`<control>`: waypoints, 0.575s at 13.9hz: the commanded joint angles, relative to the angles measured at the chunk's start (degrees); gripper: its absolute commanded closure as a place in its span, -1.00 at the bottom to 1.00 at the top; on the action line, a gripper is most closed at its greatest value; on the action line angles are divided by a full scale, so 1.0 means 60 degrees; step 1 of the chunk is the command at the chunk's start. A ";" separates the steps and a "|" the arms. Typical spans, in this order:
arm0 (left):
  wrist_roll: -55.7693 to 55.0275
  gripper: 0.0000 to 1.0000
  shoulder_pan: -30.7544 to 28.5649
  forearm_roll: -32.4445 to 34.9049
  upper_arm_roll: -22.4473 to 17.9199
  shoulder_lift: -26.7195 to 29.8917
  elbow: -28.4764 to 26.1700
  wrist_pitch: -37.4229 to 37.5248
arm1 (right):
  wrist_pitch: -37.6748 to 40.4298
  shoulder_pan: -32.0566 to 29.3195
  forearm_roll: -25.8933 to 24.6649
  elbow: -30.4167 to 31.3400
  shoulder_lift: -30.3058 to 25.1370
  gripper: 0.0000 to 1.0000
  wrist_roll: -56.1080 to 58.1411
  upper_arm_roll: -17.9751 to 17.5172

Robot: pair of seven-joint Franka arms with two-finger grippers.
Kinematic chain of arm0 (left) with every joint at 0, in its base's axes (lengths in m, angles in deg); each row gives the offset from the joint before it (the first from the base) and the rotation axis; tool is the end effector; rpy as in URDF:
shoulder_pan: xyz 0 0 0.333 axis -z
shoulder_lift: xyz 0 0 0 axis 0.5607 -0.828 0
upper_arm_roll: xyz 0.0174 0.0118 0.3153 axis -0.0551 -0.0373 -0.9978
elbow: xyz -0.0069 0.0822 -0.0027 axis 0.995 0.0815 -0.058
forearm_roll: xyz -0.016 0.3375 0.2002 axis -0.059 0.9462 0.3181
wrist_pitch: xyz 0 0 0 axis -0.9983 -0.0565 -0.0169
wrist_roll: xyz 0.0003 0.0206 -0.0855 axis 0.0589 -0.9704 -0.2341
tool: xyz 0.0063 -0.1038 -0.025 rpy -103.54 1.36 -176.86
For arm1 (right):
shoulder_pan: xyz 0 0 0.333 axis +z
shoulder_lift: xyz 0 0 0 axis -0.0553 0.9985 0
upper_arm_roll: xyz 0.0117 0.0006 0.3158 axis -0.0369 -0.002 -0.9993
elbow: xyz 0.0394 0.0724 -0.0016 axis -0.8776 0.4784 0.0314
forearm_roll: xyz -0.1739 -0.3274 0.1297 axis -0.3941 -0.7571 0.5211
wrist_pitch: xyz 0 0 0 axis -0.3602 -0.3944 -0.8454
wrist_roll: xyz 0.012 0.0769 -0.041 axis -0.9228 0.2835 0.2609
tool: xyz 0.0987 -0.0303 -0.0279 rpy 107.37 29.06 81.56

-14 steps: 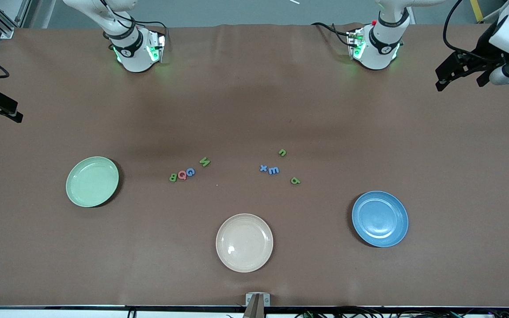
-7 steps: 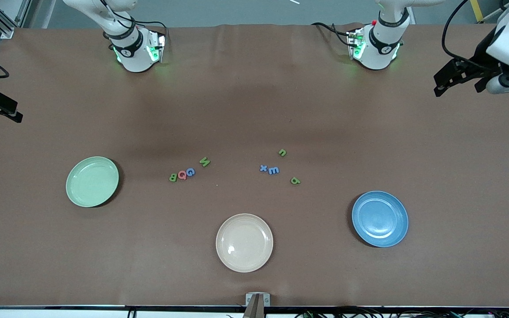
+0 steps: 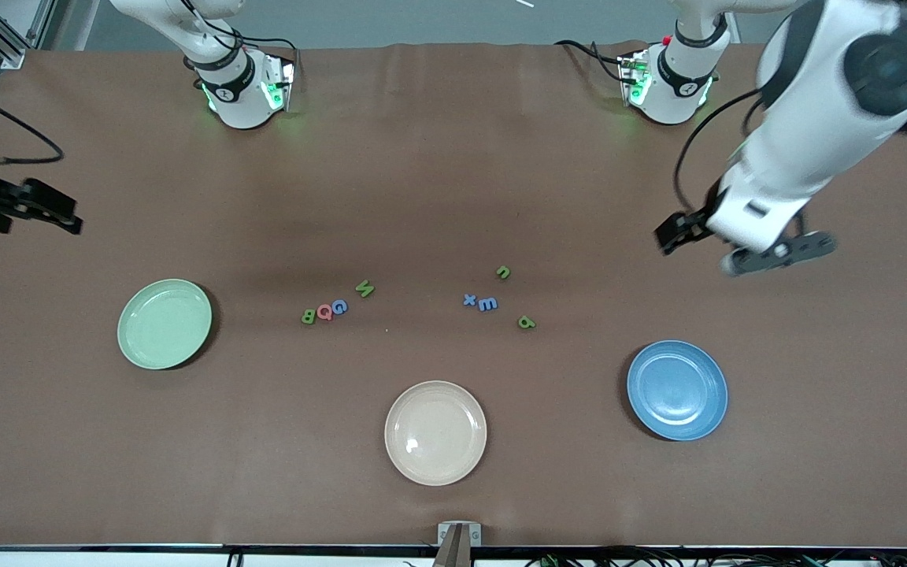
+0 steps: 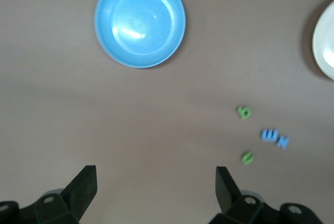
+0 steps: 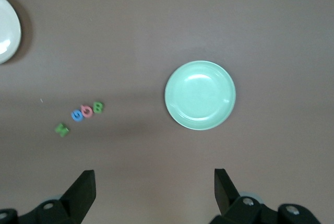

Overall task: Sort upper and lower case letters into plates
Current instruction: 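Move the left and right grippers out toward the scattered foam letters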

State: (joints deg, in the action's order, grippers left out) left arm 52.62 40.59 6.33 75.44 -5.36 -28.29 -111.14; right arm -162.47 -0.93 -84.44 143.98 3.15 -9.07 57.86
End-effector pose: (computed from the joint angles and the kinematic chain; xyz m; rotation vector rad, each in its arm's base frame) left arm 0.5710 -0.2108 0.4930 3.1091 0.4188 -0.0216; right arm 0.5809 0.0261 0.6179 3.1343 -0.1396 -0.0139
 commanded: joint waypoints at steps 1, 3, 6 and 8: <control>-0.1973 -1.00 0.0747 0.0898 0.0051 -0.1702 0.0265 -0.1393 | -0.0367 0.0692 -0.0167 0.0102 0.0423 -1.00 -0.1552 0.0020; -0.3440 -1.00 0.1318 0.1309 0.0037 -0.2773 0.0310 -0.2580 | -0.0528 0.1482 -0.0152 0.0365 0.0892 -0.99 -0.2557 0.0020; -0.4687 -1.00 0.1656 0.1765 0.0051 -0.4238 0.0864 -0.3448 | -0.1871 0.2728 -0.0051 0.1519 0.1553 -1.00 -0.6322 0.0020; -0.5289 -0.99 0.2183 0.1751 -0.0007 -0.5190 0.1420 -0.3771 | -0.3421 0.3226 0.0140 0.2501 0.1948 -1.00 -0.8255 0.0006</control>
State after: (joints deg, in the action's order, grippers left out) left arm 24.67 51.11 15.57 75.73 -31.12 -25.14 -133.21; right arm -176.75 16.28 -84.32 153.41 14.46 -50.10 57.42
